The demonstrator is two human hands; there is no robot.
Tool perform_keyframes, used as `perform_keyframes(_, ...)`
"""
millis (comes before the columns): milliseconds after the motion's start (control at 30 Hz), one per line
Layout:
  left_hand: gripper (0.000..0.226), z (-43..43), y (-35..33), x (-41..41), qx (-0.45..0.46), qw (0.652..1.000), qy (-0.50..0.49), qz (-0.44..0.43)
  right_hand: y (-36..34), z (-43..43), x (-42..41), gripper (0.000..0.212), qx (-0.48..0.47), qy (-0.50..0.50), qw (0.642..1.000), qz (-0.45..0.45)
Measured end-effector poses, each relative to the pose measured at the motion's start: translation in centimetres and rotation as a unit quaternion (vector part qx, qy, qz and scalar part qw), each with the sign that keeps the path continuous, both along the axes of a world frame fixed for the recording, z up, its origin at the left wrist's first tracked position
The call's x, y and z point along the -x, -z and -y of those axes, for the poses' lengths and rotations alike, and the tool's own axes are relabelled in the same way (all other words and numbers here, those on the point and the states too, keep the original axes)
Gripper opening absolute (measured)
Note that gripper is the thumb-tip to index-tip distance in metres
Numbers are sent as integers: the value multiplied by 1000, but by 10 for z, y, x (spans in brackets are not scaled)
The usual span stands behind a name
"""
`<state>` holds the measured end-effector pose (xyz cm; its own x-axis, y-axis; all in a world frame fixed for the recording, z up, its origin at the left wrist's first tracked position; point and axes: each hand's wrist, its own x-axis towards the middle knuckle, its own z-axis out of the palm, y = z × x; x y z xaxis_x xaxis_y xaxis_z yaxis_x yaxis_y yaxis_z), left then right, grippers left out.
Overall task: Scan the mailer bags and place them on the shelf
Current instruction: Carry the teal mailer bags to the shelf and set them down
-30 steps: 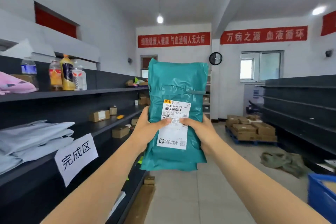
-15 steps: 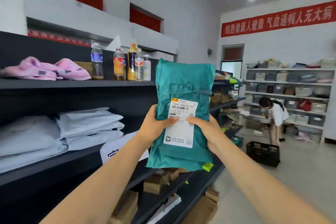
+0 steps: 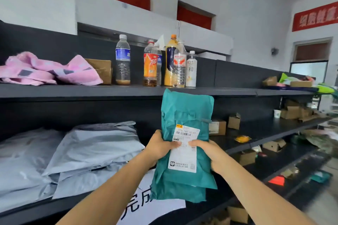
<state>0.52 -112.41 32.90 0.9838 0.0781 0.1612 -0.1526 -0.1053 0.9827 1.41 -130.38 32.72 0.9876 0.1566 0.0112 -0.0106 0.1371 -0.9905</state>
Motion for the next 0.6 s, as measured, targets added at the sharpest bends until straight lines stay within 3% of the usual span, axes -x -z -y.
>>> perform_keyframes(133, 63, -5, 12, -65, -53, 997, -11, -47, 16, -4, -84, 36, 26, -47, 998, -15)
perform_keyframes(200, 52, -8, 24, -88, -47, 995, -37, -76, 28, -15, -116, 34, 43, -69, 996, -28)
perform_keyframes(267, 40, -11, 33, -105, -21, 989, -83, -116, 38, -27, -145, 27, 66, -86, 993, -55)
perform_keyframes(367, 42, -20, 25, -139, 0, 970, -205, -131, 33, -48, -186, 28, 101, -120, 985, -67)
perform_keyframes(500, 45, -32, 7, -172, -222, 913, -311, -140, 26, -80, -227, 21, 124, -170, 974, -85)
perform_keyframes(600, 80, -33, 14, -176, -344, 844, -342, -230, 37, -106, -235, 19, 155, -237, 949, -139)
